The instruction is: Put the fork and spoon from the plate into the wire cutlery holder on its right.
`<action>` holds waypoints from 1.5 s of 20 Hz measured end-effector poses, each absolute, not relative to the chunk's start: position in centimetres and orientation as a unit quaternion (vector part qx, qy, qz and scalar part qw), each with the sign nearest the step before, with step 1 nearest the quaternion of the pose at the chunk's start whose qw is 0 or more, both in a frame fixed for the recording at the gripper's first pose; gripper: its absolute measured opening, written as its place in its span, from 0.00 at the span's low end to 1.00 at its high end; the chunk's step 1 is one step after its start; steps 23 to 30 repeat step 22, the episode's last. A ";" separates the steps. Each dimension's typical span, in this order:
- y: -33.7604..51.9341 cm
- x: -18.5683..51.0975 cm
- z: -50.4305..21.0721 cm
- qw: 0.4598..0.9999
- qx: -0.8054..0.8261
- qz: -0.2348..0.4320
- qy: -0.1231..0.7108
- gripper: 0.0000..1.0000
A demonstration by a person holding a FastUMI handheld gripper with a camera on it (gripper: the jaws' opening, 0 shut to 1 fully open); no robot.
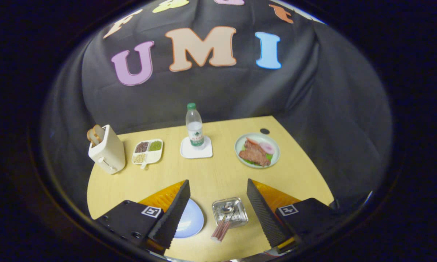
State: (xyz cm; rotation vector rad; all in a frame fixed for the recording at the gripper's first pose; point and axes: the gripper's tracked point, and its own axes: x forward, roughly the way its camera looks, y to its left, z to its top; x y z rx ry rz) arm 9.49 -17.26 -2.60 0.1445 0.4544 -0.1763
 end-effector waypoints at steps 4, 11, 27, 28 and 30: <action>-17.0 9.0 2.0 0.985 0.081 -0.079 0.133 0.99; -17.0 5.8 6.2 0.992 0.079 -0.096 -0.002 0.99; -14.5 2.6 3.6 0.989 -0.002 -0.141 -0.040 1.00; -14.5 2.6 3.6 0.989 -0.002 -0.141 -0.040 1.00; -14.5 2.6 3.6 0.989 -0.002 -0.141 -0.040 1.00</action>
